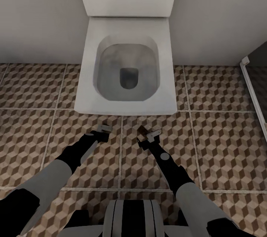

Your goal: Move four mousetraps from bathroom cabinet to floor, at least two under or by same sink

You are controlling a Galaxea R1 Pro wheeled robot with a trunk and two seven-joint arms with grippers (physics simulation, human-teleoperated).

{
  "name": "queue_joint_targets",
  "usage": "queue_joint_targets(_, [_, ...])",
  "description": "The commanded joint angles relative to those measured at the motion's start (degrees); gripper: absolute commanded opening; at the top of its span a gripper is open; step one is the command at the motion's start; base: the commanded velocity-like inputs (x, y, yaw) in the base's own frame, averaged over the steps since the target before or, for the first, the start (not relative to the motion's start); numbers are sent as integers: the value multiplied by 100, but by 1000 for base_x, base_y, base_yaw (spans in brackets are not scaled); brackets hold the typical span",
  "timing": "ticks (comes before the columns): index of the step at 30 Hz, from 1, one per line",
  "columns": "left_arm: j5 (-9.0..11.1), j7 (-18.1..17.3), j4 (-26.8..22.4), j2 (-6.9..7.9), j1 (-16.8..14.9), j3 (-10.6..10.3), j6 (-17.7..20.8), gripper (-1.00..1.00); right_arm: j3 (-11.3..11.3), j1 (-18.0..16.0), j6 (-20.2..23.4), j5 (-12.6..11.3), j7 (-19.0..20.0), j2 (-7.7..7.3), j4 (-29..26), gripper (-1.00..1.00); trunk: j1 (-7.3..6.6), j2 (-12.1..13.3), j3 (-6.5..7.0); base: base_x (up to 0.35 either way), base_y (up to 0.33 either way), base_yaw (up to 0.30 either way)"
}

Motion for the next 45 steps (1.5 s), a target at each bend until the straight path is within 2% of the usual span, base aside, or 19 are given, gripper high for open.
queue_joint_targets(1, [58,36,-13,7,-4,-41,20,-100,-17,-2,-16,50,14,3,1,100,-1,-1,-3,0,0,0])
queue_joint_targets(7, [56,29,-17,9,-4,-41,20,-100,-15,-2,-16,50,14,3,1,100,-1,-1,-3,0,0,0])
queue_joint_targets(8, [56,30,-18,9,-4,-42,20,100,-15,-2,-16,50,14,3,1,100,-1,-1,-3,0,0,0])
queue_joint_targets(32, [56,36,-17,9,-4,-41,20,100,-21,-2,-16,50,14,3,1,100,-1,-1,-3,-4,0,0])
queue_joint_targets(45, [59,36,-13,6,-4,-41,20,100,-19,-3,-16,50,14,3,1,100,-1,-1,-3,-283,0,0])
